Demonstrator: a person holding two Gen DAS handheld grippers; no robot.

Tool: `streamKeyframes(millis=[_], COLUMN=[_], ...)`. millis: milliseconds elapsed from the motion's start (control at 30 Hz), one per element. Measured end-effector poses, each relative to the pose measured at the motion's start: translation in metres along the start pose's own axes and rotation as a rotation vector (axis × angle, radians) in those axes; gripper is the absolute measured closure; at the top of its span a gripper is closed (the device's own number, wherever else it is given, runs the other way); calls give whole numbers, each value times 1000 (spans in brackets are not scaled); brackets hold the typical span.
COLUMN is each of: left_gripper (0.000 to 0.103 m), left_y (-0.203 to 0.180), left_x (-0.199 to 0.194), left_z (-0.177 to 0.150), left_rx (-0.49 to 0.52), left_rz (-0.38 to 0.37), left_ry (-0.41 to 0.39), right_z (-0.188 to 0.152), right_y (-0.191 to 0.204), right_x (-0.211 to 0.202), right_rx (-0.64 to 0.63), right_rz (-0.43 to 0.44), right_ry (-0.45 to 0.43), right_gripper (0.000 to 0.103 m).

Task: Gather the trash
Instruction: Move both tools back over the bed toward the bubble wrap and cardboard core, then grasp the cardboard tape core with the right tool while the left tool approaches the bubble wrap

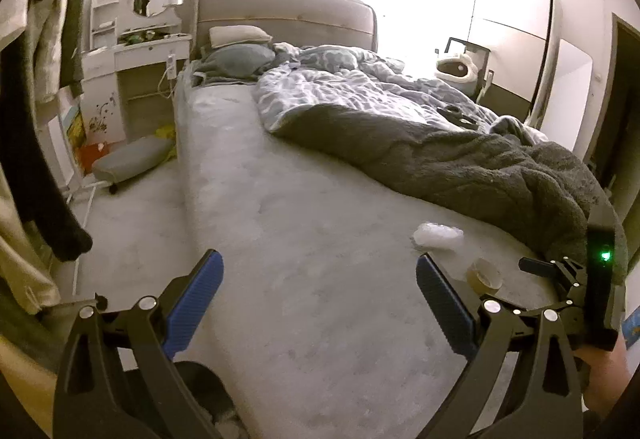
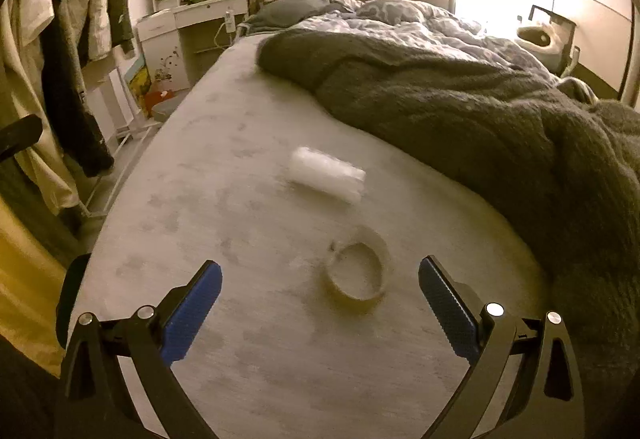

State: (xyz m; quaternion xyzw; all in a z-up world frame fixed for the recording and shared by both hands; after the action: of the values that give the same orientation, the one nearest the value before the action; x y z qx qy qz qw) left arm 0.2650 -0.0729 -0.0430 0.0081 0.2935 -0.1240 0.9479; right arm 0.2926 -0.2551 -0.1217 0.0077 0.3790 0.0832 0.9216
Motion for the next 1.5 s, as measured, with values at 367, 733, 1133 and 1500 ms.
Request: streamKeyframes(millis=[367,733,1133,1500], left_gripper=[5,5,4,4], left_y=[-29,-55,-85,-128], left_x=[37,62,94,124], left_z=[-3,-1,-2,-11], left_rx=[30,86,112,125], left_rz=[-54,-84,-126,-150], left_ry=[26,32,52,91], right_z=[-7,-9,-6,-14], right_y=[-27,-31,-35,-56], right_x=[4,11,37,17], right_rx=[28,-3,6,58], right_rz=[31,59,106,151], right_ry=[23,18,98,71], right_gripper=[3,25,53,60])
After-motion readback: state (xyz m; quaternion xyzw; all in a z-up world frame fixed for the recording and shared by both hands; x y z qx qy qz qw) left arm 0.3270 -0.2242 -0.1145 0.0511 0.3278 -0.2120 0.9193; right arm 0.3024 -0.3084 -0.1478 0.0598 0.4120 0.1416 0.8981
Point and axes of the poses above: each gripper's, at about its wrist camera, not at the fingertips, and x roughly the way its jaws point, y to its left, z to its top, the point moved 7 cm from there along x, roughly the way its jaws point, and after that the axes turned 3 degrees about x, right-handed, at the moved point
